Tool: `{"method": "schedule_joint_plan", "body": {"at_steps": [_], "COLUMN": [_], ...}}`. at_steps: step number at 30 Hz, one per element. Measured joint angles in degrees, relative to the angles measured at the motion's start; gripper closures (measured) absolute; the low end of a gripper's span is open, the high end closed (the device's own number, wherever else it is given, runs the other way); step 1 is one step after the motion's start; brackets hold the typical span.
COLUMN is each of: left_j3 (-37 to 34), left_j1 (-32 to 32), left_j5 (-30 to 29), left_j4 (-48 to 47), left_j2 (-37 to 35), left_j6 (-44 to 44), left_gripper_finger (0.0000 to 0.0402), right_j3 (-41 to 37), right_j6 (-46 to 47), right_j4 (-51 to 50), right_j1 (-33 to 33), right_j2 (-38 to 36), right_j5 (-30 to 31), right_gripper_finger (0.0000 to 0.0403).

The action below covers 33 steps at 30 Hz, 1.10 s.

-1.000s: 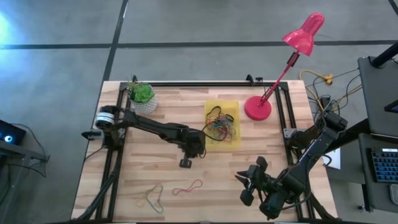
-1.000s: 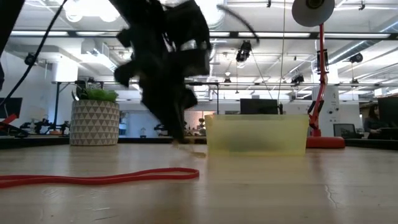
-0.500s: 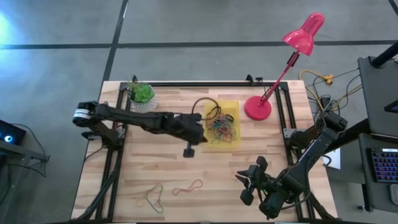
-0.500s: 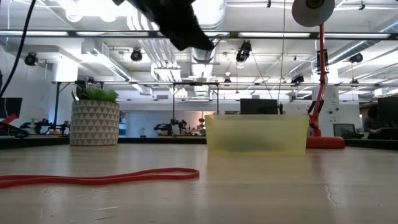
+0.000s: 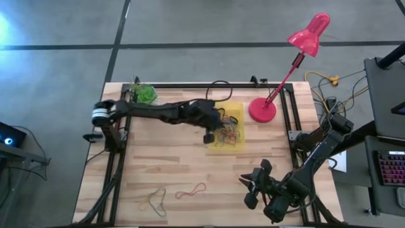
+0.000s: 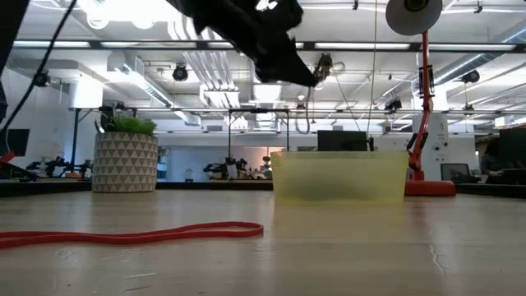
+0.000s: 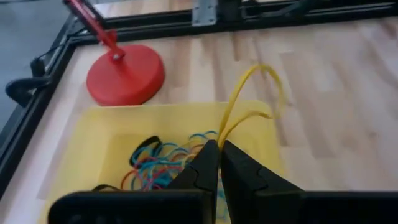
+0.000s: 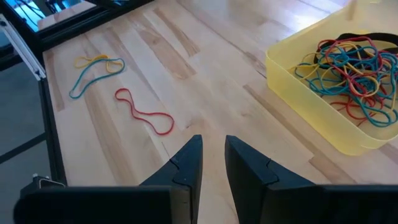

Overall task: Pick and place rubber bands into bin
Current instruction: Put the top yellow rubber band into the bin, then put the blue rubber band into the bin

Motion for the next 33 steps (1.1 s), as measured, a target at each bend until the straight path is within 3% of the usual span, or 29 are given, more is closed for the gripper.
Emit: {"method": "schedule_joint_plan", "body": {"at_steps": [12, 18, 24, 28, 33], "left_j3": [3.2, 3.1, 3.1, 2.4, -1.3], "left_j1": [1.8, 1.8, 1.6, -0.5, -7.2], "left_j5": [0.9, 1.2, 3.1, 8.0, 8.4], "left_j4": [0.1, 0.0, -4.6, -12.9, -22.8], "left_j2": [8.2, 7.9, 5.3, 0.5, -6.5], "left_j6": [-0.3, -0.2, -1.5, -3.5, -7.0], "left_gripper_finger": [0.0397, 0.0339, 0.0289, 0.0284, 0.0283], "right_j3": [0.0, -0.2, -0.4, -0.6, -1.0], "right_j6": [0.2, -0.3, -0.8, -2.5, -6.2], "right_j4": [1.7, 2.1, 2.0, 2.1, 2.1], "right_j1": [-0.3, -0.3, -0.4, -0.4, -0.5], "right_j2": [0.0, 0.0, 0.0, 0.0, 0.0], "right_j5": [0.0, 0.0, 0.0, 0.0, 0.0], "right_gripper_finger": [0.0344, 0.0344, 0.0344, 0.0344, 0.0344]}}
